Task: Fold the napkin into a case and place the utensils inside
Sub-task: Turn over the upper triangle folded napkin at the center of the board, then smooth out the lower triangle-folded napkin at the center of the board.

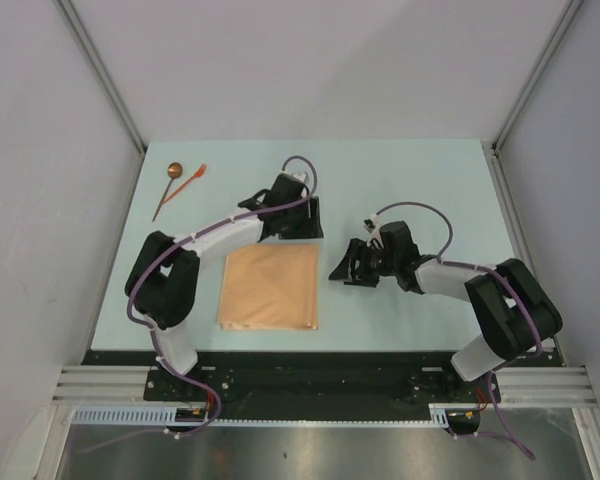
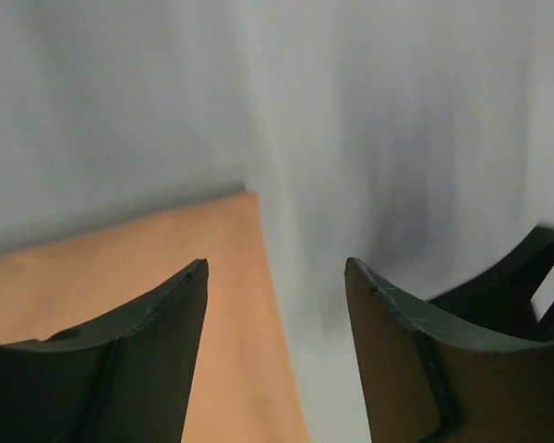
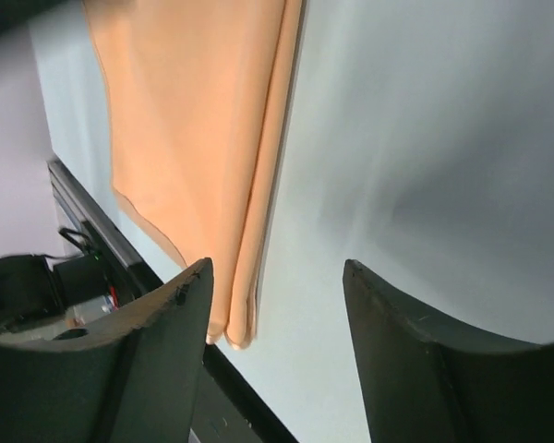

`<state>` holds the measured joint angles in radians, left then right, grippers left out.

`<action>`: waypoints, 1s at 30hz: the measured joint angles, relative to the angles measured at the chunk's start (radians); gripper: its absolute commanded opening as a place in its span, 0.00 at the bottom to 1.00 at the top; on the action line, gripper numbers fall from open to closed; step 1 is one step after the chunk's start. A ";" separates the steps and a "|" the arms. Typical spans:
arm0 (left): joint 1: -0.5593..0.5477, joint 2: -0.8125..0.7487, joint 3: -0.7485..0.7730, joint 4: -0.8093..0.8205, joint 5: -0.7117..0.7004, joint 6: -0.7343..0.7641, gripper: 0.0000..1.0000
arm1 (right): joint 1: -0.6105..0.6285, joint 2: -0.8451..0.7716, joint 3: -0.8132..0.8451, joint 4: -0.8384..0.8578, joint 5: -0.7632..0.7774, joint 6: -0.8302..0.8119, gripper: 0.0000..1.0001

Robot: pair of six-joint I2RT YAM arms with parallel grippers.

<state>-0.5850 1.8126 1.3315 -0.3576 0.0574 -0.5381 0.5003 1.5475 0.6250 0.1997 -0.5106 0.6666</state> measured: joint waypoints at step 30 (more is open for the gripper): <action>0.261 -0.680 -0.602 -0.043 0.005 -0.073 0.50 | 0.047 0.387 0.370 -0.046 -0.051 -0.085 0.23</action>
<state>-0.3244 1.1328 0.7292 -0.4011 0.0620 -0.6113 0.5472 1.9343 0.9951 0.1535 -0.5617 0.5819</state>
